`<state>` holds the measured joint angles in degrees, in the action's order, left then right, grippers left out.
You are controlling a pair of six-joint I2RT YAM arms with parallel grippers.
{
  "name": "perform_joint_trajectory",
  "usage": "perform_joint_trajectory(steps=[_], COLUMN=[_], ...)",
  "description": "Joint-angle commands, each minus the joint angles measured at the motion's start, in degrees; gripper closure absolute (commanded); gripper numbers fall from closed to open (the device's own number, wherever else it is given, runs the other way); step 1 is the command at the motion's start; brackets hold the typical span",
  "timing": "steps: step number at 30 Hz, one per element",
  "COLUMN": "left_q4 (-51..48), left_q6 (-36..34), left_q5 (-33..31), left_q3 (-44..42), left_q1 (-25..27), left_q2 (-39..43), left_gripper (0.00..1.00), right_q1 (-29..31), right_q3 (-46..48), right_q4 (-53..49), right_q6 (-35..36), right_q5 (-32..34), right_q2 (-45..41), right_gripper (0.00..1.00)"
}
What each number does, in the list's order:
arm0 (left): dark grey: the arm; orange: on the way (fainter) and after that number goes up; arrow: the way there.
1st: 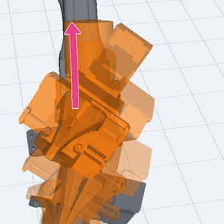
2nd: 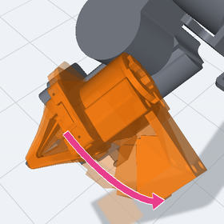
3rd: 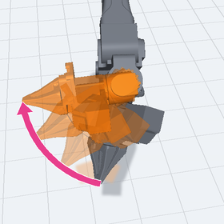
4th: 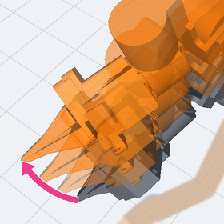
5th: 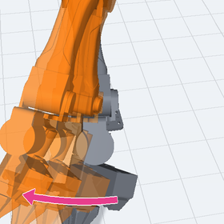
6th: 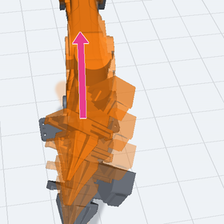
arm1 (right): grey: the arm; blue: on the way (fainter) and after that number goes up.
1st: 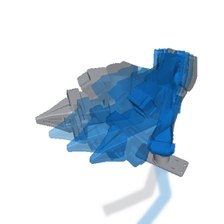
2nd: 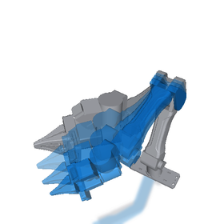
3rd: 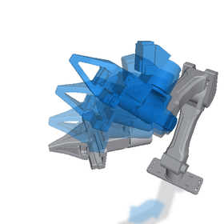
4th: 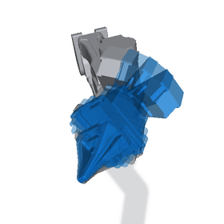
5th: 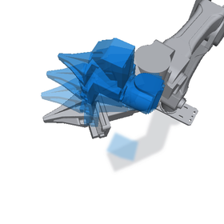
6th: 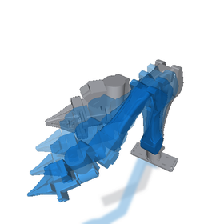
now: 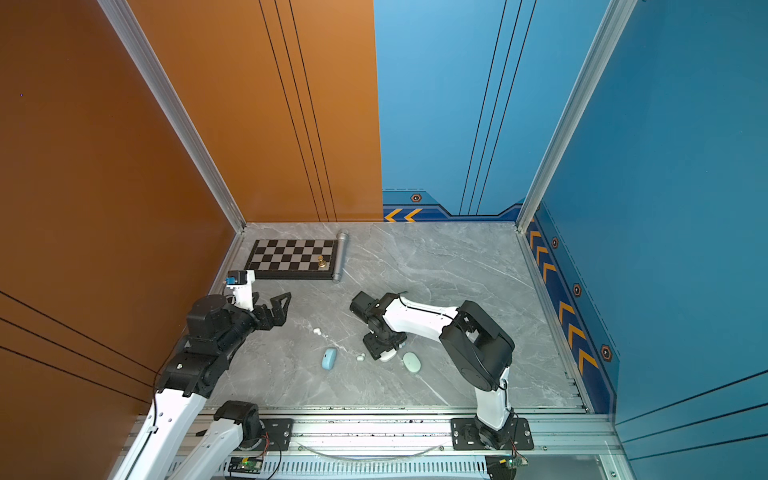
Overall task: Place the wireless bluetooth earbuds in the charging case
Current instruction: 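Lower the right gripper and close it on the white oval case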
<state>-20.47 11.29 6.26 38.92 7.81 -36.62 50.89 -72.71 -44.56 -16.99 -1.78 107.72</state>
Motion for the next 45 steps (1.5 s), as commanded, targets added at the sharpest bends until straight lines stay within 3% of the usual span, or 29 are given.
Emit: perform_joint_trajectory(steps=[1, 8, 13, 16, 20, 25, 28, 34, 39, 45], left_q4=[-0.3, -0.3, -0.4, -0.3, -0.3, 0.1, 1.3, 2.6, 2.6, 2.8], left_q6=[-1.5, -2.0, -2.4, -3.1, -3.9, -5.6, -6.4, -6.7, -7.1, -7.1], left_q5=[-2.8, -5.1, -5.6, -5.6, -5.6, -4.6, -3.5, -2.7, -2.3, -2.7], left_q3=[1.9, 1.2, 1.0, 1.0, 1.2, 1.2, 1.2, 1.3, 0.8, -0.1], left_q1=[1.7, 3.9, 4.5, 4.7, 5.0, 5.1, 5.5, 6.1, 6.7, 7.0], left_q2=[0.2, 1.8, 2.7, 3.4, 4.3, 3.7, 3.7, 4.0, 4.4, 4.9], left_gripper=[0.02, 0.02, 0.02, 0.02, 0.02, 0.02, 0.02, 0.02, 0.02, 0.02], right_q1=[-0.4, 0.1, -0.1, -2.2, -4.9, -2.6, 0.2, 3.0, 3.2, 1.5], right_q3=[-1.6, -1.5, -4.4, -4.1, -0.2, 6.8, 8.1, 11.2, 11.7, 12.4], right_q4=[-1.2, -2.1, -8.3, -10.3, -7.5, 1.0, 1.7, 7.9, 10.7, 11.3], right_q6=[-0.9, -2.3, -8.7, -19.7, -40.2, -67.3, -75.2, -81.7, -82.1, -81.5], right_q5=[-1.6, -0.8, -0.9, -3.8, -8.2, -5.0, -1.6, -3.2, -4.6, -4.9], right_q2=[0.4, -3.6, -7.5, -9.6, -14.6, -21.1, -21.0, -15.9, -11.9, -10.2], right_gripper=[0.32, 0.17, 0.08, 0.08, 0.10, 0.12, 0.13, 0.16, 0.18, 0.27])
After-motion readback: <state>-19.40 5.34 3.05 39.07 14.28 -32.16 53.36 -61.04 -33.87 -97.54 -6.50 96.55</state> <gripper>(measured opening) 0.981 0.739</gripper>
